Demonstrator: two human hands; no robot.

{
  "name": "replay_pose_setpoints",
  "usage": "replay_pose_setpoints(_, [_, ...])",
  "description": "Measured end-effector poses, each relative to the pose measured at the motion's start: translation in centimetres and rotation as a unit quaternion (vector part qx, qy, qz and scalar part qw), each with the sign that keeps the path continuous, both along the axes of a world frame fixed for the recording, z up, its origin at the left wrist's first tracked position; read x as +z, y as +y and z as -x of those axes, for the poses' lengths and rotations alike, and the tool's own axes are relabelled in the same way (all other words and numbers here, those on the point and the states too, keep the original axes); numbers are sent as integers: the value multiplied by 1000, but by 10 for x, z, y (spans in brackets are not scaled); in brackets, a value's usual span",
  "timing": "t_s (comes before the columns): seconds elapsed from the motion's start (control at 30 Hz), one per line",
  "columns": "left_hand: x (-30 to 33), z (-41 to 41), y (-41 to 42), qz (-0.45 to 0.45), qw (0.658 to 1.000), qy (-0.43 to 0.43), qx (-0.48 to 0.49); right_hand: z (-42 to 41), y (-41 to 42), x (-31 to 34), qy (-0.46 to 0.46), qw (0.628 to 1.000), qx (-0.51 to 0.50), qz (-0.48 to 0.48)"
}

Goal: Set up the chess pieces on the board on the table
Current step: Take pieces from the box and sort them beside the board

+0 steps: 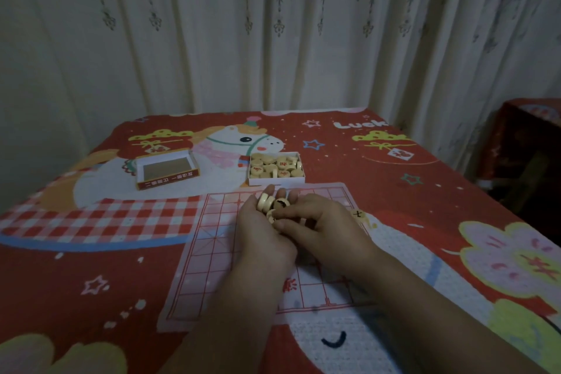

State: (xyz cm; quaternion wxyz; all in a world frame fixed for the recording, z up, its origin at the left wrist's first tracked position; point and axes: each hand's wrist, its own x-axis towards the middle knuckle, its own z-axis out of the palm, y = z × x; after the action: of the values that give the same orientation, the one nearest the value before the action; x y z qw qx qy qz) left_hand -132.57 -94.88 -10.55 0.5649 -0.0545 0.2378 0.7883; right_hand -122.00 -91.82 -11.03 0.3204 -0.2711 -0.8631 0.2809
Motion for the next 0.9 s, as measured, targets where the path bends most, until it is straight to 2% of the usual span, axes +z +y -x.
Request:
replay_pose_setpoints(0.1, [1,0,-2,5,1000,6,-5,2,-4,1,12,1000,-7,19])
replay_pose_setpoints(0.23, [1,-1,-2,17,999,29,-8,-2,-5,0,56,994,11,96])
replay_pose_setpoints(0.4, [-1,-1,-1,31,999,35,-17,-1,-5,0,72,992,29,104])
replay_pose_setpoints(0.5, [-2,0,-1,29,999,16,-14,-1,-4,1,132,980,24,148])
replay_pose_setpoints(0.67, [-2,2,2,22,1000,-2,-4,-16,15,13,238,946,-79,204])
replay_pose_setpoints(0.8, [-5,2,1,26,999,25,-23,-41,36,17,250,918,-200,236])
replay_pose_setpoints(0.9, [-5,0,1,27,999,31,-32,-57,44,20,270,881,-262,285])
